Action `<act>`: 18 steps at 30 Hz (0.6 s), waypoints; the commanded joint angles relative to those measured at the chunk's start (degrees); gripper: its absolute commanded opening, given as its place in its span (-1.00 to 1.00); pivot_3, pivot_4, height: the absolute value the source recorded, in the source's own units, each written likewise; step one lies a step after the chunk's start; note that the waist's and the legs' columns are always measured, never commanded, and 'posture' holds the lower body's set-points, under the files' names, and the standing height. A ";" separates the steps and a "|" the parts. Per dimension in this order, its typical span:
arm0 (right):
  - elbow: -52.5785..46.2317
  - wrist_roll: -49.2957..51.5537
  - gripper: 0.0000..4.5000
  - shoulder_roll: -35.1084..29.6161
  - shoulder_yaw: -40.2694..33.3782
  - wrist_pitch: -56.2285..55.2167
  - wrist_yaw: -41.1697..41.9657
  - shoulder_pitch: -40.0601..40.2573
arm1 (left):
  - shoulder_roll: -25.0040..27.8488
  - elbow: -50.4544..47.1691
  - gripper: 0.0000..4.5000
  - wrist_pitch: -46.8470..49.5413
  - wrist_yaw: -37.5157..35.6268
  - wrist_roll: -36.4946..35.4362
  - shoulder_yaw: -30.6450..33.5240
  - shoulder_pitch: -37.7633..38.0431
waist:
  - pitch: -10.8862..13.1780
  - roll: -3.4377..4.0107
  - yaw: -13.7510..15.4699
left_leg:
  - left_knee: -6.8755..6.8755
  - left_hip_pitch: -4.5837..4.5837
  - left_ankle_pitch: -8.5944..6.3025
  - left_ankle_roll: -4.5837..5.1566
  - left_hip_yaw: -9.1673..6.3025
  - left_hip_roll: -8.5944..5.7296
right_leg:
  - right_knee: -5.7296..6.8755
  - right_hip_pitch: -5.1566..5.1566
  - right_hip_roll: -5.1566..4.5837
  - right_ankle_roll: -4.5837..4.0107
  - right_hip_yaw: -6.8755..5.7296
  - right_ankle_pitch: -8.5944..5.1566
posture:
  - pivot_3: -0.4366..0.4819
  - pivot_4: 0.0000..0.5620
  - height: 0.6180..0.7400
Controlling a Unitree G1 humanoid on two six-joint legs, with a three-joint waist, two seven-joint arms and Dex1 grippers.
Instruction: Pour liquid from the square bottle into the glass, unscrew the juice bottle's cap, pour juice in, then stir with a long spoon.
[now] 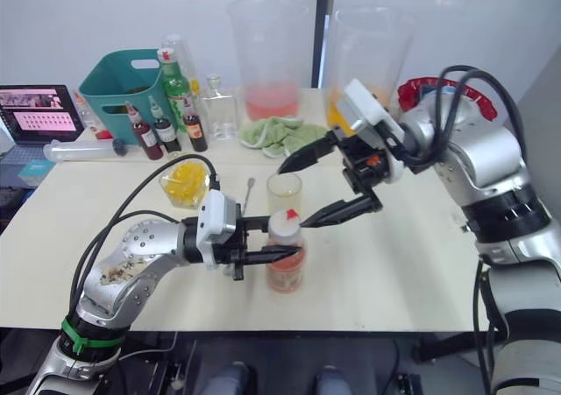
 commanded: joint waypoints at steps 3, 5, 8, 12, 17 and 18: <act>-14.55 1.12 0.99 0.03 -11.29 6.55 -14.19 8.72 | -1.09 3.47 -0.34 -0.96 -2.66 0.00 -2.20 -0.83 | 0.00 0.00 0.07 | 0.00 0.01 0.00 0.00 0.01 0.01 | 0.01 0.00 0.04 0.00 0.01 0.00 | -0.05 -0.47 1.00; -21.81 4.14 0.99 0.00 -14.93 12.83 -22.14 14.05 | -2.04 4.98 -0.34 -1.28 -3.35 -0.70 -1.86 -1.67 | 0.00 0.00 0.43 | 0.00 0.00 0.00 0.00 0.00 0.00 | 0.01 0.01 0.04 0.00 0.00 0.00 | -0.05 -0.47 1.00; -29.09 7.82 0.99 0.77 -19.00 18.20 -30.07 18.92 | -2.62 6.86 -0.34 -1.43 -4.51 -0.65 -1.81 -2.57 | 0.00 0.00 0.65 | 0.05 -0.06 0.00 0.00 0.00 -0.01 | 0.02 -0.01 -0.02 0.00 0.01 0.00 | -0.05 -0.47 1.00; -36.19 8.50 0.99 2.78 -20.69 21.36 -38.90 23.61 | -3.40 9.11 -0.34 -1.42 -6.07 -0.60 -2.54 -4.37 | 0.00 0.00 0.63 | 0.06 -0.04 0.00 0.00 0.01 -0.05 | 0.00 0.04 -0.01 0.01 -0.01 0.00 | -0.05 -0.47 1.00; -39.50 9.79 0.99 4.85 -21.81 23.51 -44.55 25.99 | -4.00 10.36 -0.34 -1.37 -7.35 -0.68 -2.64 -5.55 | 0.00 0.00 0.62 | 0.06 -0.04 0.00 0.00 0.02 -0.06 | -0.01 0.06 0.02 0.01 -0.01 -0.01 | -0.05 -0.47 1.00; -39.65 9.80 0.99 4.91 -21.80 23.70 -44.97 26.09 | -4.07 10.47 -0.34 -1.35 -7.47 -0.69 -2.61 -5.65 | 0.00 0.00 0.62 | 0.06 -0.05 0.00 0.00 0.02 -0.06 | -0.01 0.06 0.02 0.01 -0.01 -0.01 | -0.05 -0.47 1.00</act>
